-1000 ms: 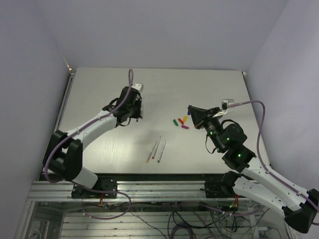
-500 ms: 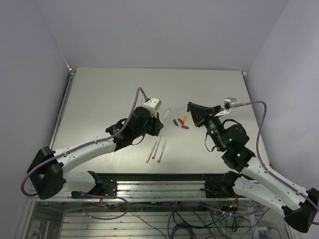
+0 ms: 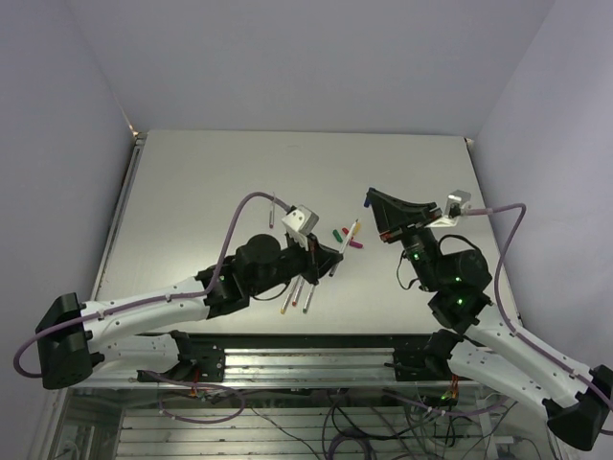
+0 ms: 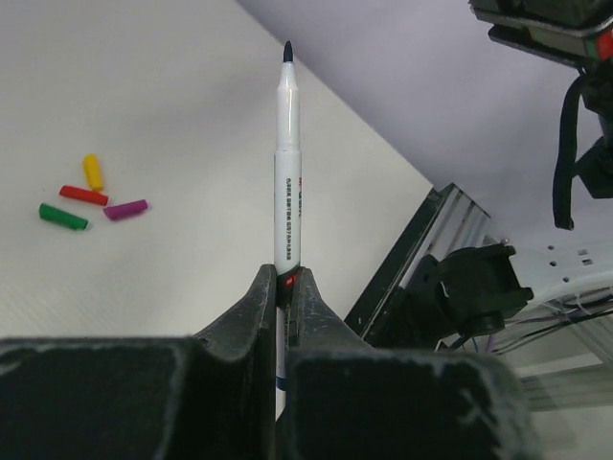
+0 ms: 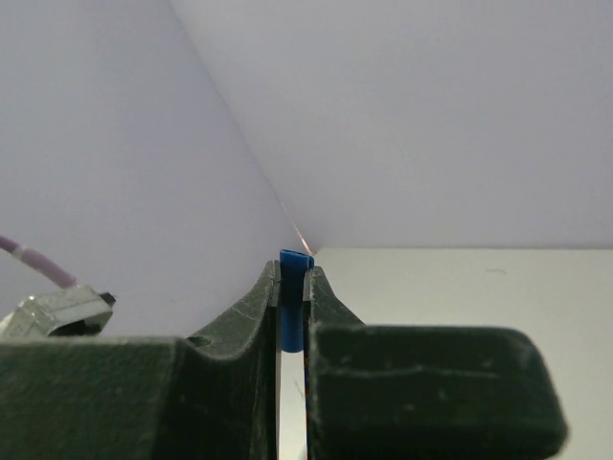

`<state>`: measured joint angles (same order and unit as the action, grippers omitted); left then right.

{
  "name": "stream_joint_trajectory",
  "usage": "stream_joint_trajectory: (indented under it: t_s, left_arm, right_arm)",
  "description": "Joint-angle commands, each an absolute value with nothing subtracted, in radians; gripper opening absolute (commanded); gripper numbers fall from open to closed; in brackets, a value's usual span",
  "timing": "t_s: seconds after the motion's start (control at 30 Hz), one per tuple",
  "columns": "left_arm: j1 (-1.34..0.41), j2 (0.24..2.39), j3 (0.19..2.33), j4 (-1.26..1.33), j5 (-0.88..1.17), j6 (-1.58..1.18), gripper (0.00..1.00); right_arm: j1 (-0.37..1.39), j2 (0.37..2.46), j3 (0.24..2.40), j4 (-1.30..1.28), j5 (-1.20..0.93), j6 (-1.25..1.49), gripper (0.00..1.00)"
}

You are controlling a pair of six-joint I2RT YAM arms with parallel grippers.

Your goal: Insert the pens into the pen caps

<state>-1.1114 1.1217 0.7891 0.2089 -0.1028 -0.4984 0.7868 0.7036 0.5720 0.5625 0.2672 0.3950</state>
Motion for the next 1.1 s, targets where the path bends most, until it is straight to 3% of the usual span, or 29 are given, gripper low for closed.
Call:
stream_joint_trajectory:
  t_s: [0.0,0.5,1.07]
  left_arm:
    - [-1.141,1.084,0.733,0.383,-0.125,-0.484,0.07]
    - [-1.22,1.049,0.599,0.701,-0.202,-0.408,0.07]
    - [-1.232,1.07,0.623,0.68,-0.245,-0.376,0.07]
  right_arm:
    - [0.791,0.664,0.547,0.662,0.269,0.379,0.0]
    - [0.791,0.689,0.498,0.716,0.21,0.537,0.0]
    - [0.79,0.699,0.502,0.698,0.176,0.607,0.0]
